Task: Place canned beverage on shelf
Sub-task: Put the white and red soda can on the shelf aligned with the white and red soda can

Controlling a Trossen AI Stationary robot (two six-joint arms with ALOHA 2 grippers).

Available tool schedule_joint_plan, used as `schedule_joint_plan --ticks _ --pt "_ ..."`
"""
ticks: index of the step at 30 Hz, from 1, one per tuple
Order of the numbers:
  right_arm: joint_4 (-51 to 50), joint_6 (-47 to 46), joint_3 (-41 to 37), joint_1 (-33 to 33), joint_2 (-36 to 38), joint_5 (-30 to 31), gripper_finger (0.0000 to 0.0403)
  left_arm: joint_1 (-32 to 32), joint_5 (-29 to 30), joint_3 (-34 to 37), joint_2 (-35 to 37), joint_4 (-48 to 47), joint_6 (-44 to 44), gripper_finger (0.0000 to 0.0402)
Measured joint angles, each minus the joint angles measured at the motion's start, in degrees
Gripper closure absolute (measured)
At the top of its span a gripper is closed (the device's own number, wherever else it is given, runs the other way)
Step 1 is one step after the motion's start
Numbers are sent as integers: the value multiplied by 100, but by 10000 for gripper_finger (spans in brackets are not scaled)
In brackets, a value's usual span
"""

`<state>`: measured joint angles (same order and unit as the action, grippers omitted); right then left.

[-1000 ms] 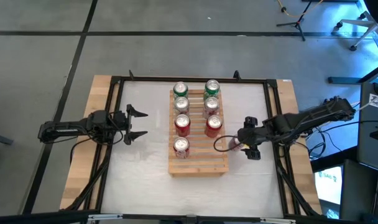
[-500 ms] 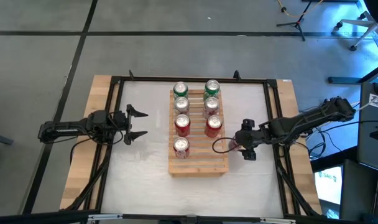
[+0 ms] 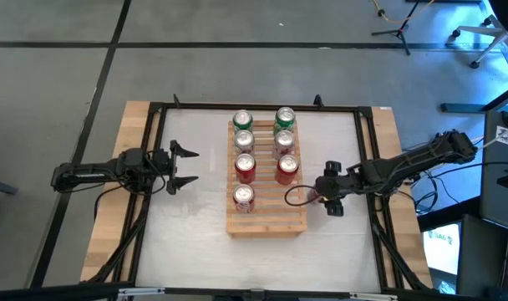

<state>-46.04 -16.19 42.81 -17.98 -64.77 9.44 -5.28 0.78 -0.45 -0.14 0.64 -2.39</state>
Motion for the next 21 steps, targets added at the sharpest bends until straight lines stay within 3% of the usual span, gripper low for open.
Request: schedule_joint_plan --ticks 4,9,21 --pt "6 0 2 0 4 1 116 0 0 0 0 0 0 11" --pt "-15 -19 19 0 4 -42 115 -2 11 0 0 0 0 11" --pt "-297 -577 731 -2 -5 -1062 114 -2 13 0 0 0 0 11"
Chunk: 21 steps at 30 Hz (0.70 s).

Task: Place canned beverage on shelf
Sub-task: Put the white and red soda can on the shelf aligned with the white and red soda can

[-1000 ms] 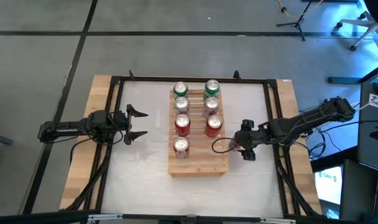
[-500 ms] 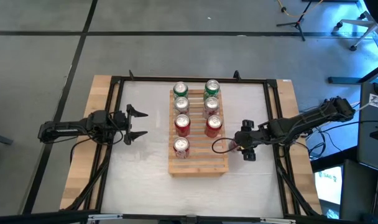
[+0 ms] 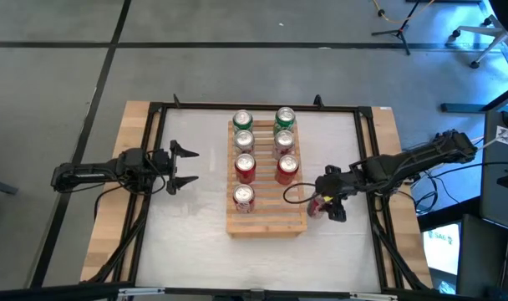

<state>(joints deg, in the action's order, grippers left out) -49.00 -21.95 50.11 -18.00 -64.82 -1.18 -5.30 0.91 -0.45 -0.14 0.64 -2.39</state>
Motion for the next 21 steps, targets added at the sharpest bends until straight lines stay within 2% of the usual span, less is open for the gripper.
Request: schedule_joint_plan --ticks 12,21 --pt "-1102 -247 1254 2 2 -145 109 0 4 0 0 0 0 11" --pt "-1335 -245 2305 2 4 -145 104 0 4 0 0 0 0 11"
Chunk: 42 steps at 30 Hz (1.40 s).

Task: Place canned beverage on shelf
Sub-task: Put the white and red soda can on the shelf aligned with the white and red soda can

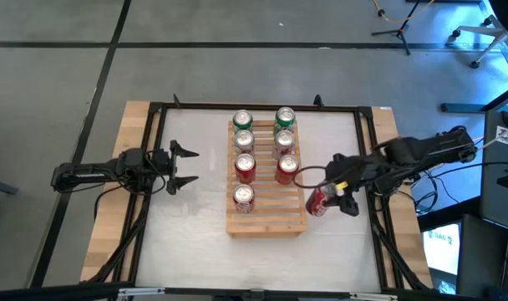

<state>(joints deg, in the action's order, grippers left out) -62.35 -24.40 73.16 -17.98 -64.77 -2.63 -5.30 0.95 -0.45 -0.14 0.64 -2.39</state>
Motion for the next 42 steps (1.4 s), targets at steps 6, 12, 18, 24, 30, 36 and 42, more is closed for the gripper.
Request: schedule_joint_plan --ticks 6,12,18,24,30,36,42 --pt "-283 0 591 0 0 0 103 0 2 0 0 0 0 11" --pt "-31 25 844 -1 -35 46 103 0 2 0 -1 0 0 11" --pt "397 334 849 -2 -345 6 102 2 2 0 -2 0 0 11" --pt "601 693 849 -4 -765 4 102 1 4 0 -1 0 2 11" --pt "637 825 849 -7 -918 138 102 2 3 0 -2 0 2 11" --pt "735 914 849 -7 -918 464 102 2 4 0 -2 0 2 11" --pt "1022 1274 849 -7 -966 474 102 0 4 0 -2 0 2 11"
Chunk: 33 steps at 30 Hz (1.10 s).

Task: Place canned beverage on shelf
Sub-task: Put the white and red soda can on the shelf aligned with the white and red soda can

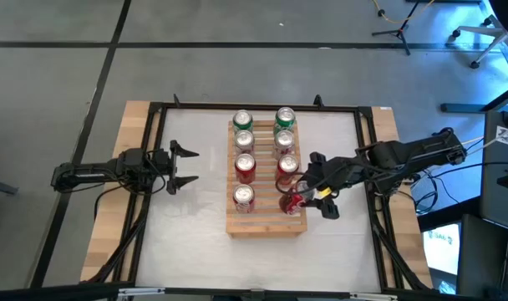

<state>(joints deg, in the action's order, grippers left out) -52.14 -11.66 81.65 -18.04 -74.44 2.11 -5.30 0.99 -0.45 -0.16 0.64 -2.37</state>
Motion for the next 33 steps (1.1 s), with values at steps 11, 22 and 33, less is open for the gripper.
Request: schedule_joint_plan --ticks 11,22,33 --pt "85 323 7 0 -324 173 102 0 0 0 2 0 0 11" --pt "72 463 24 0 -387 304 102 0 -2 0 -1 0 0 11" --pt "131 454 13 0 -389 297 102 1 -2 0 0 0 0 11"
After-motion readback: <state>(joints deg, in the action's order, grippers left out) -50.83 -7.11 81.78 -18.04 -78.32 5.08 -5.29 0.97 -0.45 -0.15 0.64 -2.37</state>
